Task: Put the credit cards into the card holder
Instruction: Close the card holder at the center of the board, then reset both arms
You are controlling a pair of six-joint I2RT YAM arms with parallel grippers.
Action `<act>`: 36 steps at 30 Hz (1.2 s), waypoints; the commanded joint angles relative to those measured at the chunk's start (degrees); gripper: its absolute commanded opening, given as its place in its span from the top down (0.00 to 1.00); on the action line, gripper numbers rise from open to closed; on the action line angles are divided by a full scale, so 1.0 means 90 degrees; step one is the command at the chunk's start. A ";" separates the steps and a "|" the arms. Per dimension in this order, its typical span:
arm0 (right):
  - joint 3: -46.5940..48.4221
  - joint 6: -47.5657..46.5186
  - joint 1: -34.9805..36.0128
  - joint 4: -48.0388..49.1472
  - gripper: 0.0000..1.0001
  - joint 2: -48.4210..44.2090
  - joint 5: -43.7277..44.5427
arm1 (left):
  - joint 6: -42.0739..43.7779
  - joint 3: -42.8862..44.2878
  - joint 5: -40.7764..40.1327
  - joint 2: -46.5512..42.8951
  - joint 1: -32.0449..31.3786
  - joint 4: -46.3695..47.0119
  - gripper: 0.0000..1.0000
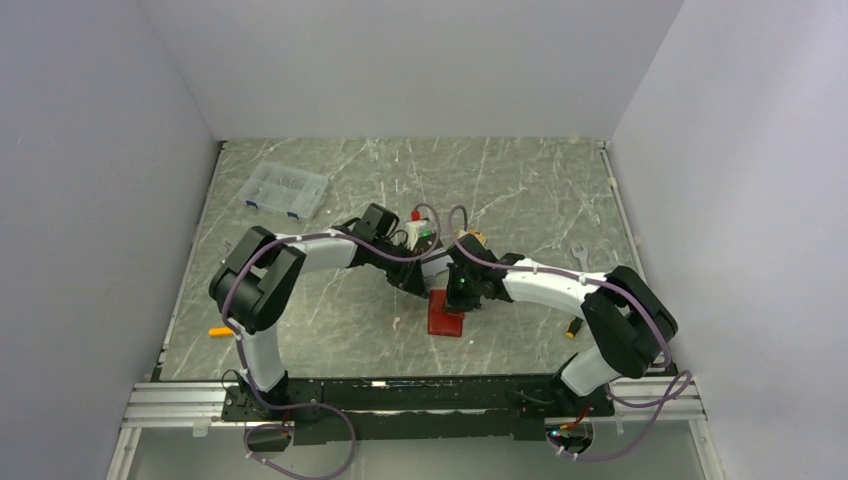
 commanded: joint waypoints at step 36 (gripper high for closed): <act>0.1596 -0.1718 -0.2946 -0.0098 0.00 -0.1772 0.0968 | 0.3286 0.1945 -0.0902 -0.3749 0.4508 -0.4114 0.01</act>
